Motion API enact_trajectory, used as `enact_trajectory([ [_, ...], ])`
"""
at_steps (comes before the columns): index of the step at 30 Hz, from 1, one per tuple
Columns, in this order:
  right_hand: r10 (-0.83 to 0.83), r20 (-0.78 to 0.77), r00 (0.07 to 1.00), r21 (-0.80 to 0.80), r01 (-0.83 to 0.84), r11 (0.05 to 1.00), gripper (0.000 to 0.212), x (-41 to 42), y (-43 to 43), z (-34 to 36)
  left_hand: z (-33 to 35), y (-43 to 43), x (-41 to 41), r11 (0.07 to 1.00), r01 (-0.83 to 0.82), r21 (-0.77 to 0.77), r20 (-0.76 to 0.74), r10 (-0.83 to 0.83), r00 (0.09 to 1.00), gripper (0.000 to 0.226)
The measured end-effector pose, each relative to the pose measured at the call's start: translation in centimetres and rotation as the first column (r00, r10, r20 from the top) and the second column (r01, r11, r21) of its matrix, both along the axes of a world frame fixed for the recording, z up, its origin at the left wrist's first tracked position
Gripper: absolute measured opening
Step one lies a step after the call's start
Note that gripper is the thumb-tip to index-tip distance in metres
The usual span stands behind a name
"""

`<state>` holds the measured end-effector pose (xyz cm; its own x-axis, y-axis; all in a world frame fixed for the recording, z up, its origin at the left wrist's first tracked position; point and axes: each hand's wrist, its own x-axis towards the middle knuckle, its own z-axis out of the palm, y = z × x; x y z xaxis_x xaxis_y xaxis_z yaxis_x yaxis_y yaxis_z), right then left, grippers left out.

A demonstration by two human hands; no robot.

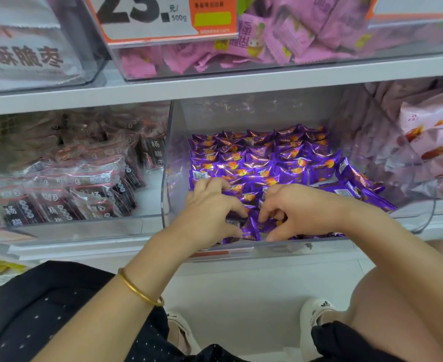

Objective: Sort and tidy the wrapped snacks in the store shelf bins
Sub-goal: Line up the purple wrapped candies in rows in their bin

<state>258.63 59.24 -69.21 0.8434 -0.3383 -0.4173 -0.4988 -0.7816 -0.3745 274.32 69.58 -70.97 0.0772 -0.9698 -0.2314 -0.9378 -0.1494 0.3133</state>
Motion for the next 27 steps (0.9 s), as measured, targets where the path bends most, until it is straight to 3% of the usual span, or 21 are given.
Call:
enact_trajectory([
  [5, -0.032, 0.054, 0.998, -0.049, 0.034, 0.998, 0.022, -0.7, -0.3, -0.3, -0.5, -0.9, -0.1, 0.982, 0.184, -0.046, 0.191, -0.173, 0.966, 0.034],
  [12, -0.028, 0.118, 0.993, -0.112, 0.041, 0.993, 0.014, -1.1, 0.0, -0.9, -1.1, -1.4, -0.3, 0.953, 0.304, -0.017, 0.298, -0.285, 0.911, 0.03],
  [18, 0.007, 0.096, 0.995, -0.116, 0.004, 0.993, 0.03, -1.1, 0.2, -0.8, -1.3, -1.5, -0.3, 0.936, 0.348, -0.05, 0.294, -0.319, 0.901, 0.024],
  [22, 0.022, 0.064, 0.998, -0.184, -0.01, 0.983, 0.031, -1.2, 0.0, -0.9, -1.4, -1.4, 0.0, 0.932, 0.319, -0.173, 0.242, -0.273, 0.931, 0.022],
  [27, 0.015, 0.038, 0.999, -0.244, -0.005, 0.97, 0.034, -1.1, -0.2, -1.0, -1.3, -1.7, -0.3, 0.94, 0.334, -0.076, 0.261, -0.305, 0.916, 0.022],
])
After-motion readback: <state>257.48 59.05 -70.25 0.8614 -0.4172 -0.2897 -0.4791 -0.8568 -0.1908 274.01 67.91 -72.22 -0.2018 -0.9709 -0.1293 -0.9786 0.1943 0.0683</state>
